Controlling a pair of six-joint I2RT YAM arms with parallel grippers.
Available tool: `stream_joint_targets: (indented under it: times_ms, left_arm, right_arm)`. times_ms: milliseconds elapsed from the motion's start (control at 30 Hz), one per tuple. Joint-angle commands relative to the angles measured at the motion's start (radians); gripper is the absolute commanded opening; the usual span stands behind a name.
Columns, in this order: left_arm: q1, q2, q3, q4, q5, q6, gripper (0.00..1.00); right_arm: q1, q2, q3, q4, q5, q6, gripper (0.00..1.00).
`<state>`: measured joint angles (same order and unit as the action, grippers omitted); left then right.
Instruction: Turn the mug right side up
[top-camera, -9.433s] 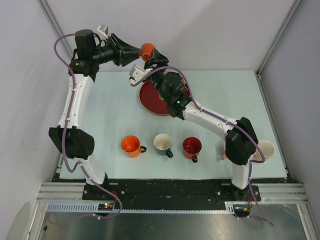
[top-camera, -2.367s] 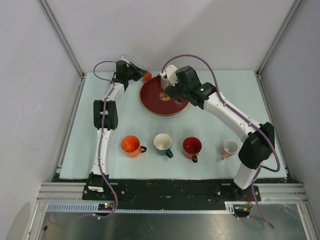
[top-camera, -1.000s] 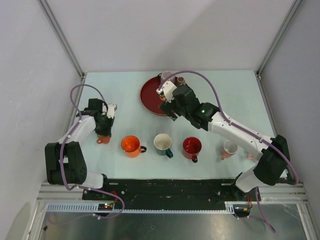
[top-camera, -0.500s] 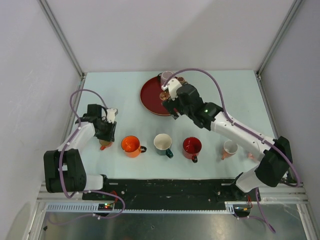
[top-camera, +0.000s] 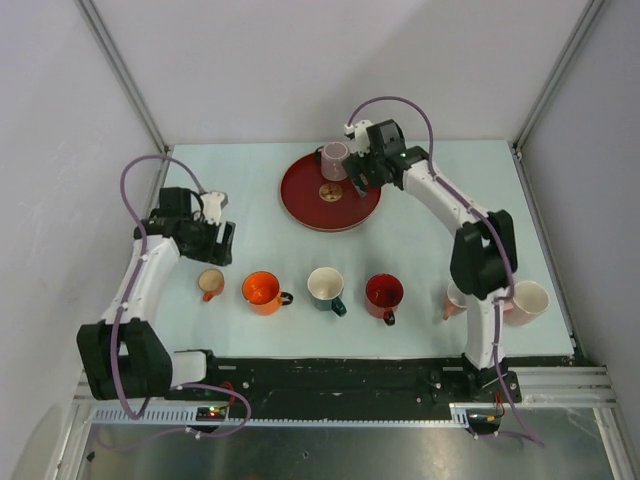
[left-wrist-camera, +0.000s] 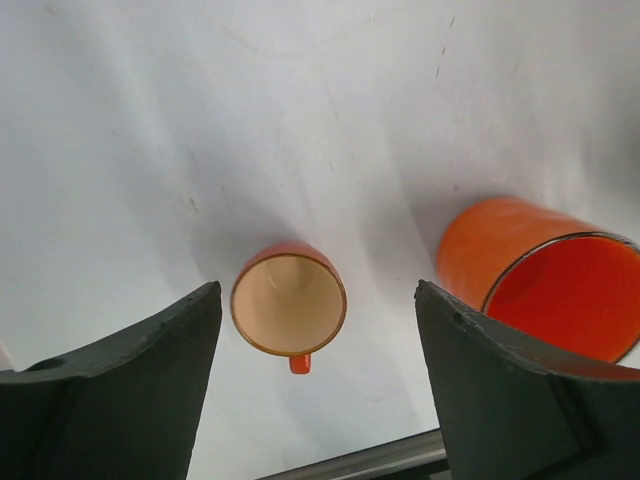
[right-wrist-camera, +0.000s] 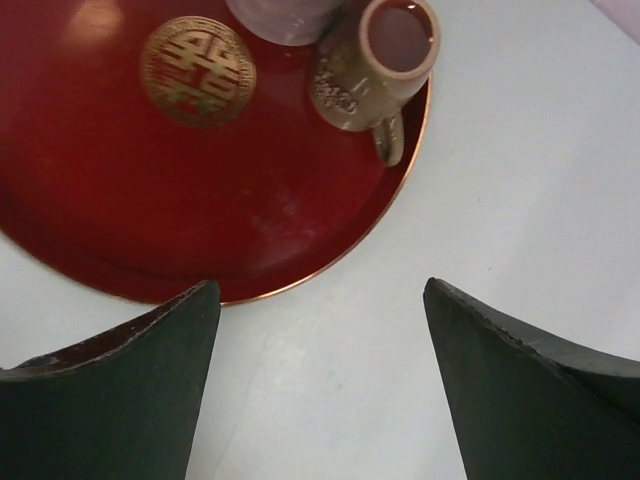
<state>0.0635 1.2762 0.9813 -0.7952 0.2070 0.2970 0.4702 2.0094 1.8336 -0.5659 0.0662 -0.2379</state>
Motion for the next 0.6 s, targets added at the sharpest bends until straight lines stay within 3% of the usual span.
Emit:
stream_joint_targets:
  times_ms: [0,167,367,567]
  left_arm:
    - [0.008,-0.069,0.122,-0.085,0.031,-0.001,0.82]
    - [0.008,-0.061,0.196,-0.106,0.006,-0.017,0.83]
    - [0.007,-0.016,0.242,-0.109,-0.013,-0.029,0.85]
    - [0.008,0.026,0.288,-0.109,-0.016,-0.033,0.85]
  right_arm:
    - [-0.082,0.144,0.185,-0.074,-0.110,-0.142,0.84]
    - [-0.159,0.325,0.365,-0.066,-0.204,-0.170,0.72]
    - [-0.192,0.408,0.386,0.049,-0.360,-0.236,0.55]
    - [-0.184,0.463,0.416,0.072,-0.423,-0.288,0.52]
